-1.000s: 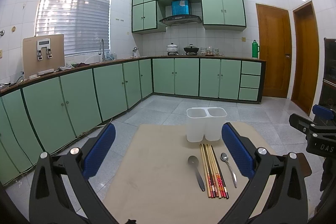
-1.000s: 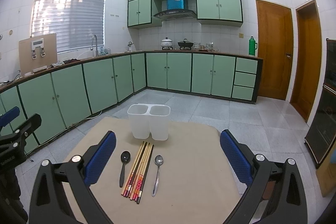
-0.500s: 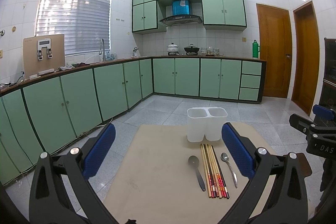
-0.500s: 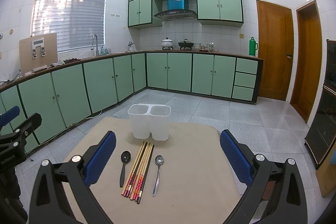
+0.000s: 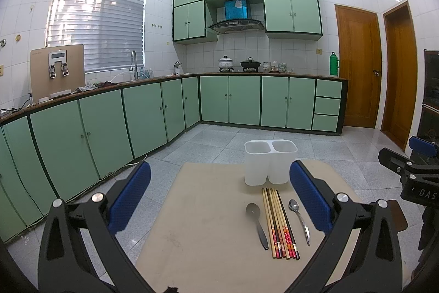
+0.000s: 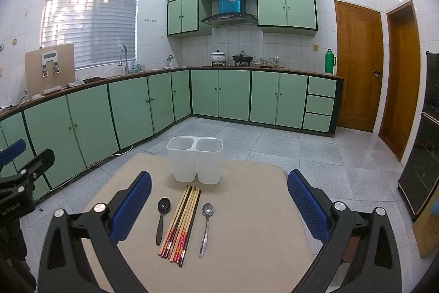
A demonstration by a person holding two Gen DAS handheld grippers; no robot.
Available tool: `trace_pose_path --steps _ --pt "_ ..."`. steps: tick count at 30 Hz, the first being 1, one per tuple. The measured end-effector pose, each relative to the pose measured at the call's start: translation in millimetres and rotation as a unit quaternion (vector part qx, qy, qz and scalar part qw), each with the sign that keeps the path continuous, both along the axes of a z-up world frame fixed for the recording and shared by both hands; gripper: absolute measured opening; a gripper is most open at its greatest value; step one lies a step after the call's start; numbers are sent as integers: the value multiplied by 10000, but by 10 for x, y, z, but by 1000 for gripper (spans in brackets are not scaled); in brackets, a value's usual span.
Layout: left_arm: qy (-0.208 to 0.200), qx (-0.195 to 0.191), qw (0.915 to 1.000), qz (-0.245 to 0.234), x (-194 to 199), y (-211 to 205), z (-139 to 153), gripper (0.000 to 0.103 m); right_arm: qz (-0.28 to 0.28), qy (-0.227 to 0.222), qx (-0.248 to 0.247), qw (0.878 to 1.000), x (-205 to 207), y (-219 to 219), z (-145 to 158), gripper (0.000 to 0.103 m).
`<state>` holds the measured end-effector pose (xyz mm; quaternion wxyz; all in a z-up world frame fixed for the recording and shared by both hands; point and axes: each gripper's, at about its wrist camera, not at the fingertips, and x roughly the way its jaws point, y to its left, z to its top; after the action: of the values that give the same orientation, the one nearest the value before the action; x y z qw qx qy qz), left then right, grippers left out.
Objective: Organize utensils
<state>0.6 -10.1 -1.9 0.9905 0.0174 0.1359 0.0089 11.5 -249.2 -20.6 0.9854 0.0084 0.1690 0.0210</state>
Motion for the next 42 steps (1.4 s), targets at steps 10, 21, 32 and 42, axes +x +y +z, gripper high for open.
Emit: trace_pose_path --steps 10,21,32,42 --pt "3 2 10000 -2 3 -1 1 98 0 -4 -4 10000 2 -1 2 97" --pt "15 2 10000 3 3 1 -3 98 -3 -1 -3 10000 3 2 -5 97" --pt "39 5 10000 17 17 13 -28 98 6 15 -2 10000 6 10 -17 97" --pt "582 -30 9983 -10 439 106 -323 98 21 469 62 9989 348 -32 -203 97"
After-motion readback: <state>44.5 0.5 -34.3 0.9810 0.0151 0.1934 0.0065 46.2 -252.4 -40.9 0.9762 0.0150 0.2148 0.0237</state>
